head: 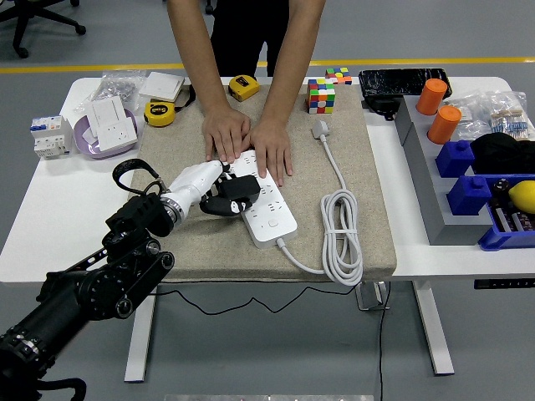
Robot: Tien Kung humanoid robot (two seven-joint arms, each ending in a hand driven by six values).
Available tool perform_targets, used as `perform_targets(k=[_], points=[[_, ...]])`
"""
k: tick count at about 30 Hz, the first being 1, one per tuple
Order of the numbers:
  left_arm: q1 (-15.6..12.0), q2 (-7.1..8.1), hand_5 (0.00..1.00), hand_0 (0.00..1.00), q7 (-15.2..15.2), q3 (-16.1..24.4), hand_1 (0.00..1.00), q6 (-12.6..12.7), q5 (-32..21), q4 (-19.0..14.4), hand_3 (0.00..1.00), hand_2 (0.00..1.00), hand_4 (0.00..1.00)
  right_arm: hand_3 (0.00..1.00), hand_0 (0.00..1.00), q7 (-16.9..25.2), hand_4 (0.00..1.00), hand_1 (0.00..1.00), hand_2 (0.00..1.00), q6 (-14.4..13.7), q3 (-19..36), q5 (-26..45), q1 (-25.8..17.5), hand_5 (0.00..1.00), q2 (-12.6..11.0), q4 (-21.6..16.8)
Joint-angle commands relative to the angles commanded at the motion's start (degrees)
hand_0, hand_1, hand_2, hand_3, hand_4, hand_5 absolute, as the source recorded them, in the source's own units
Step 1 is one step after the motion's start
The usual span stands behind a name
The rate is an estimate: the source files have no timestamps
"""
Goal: Pick up the plug,place it near the board,insert it into the board,press the button
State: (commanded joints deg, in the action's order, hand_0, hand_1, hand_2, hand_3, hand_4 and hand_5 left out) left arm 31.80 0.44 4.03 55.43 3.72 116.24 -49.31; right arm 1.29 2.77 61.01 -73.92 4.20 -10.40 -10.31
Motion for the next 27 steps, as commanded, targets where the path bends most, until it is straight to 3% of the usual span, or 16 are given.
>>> perform_targets(k=[15, 27], points=[[0.64, -0.44, 0.411, 0.561, 0.19, -0.21, 0.657, -0.24, -0.31, 0.23, 0.579, 0.608, 0.959, 0.818, 0.924, -0.05, 0.998, 0.845, 0.788, 0.06, -0.34, 0.06, -0.16, 0.839, -0.05, 0.0], [1.49, -0.44, 0.428, 0.582, -0.26, 0.82, 0.661, 1.74, 1.54, 2.01, 0.585, 0.621, 0.962, 0.818, 0.922, -0.08, 0.998, 0.843, 0.788, 0.11, -0.27, 0.0, -0.13, 0.835, -0.13, 0.0]])
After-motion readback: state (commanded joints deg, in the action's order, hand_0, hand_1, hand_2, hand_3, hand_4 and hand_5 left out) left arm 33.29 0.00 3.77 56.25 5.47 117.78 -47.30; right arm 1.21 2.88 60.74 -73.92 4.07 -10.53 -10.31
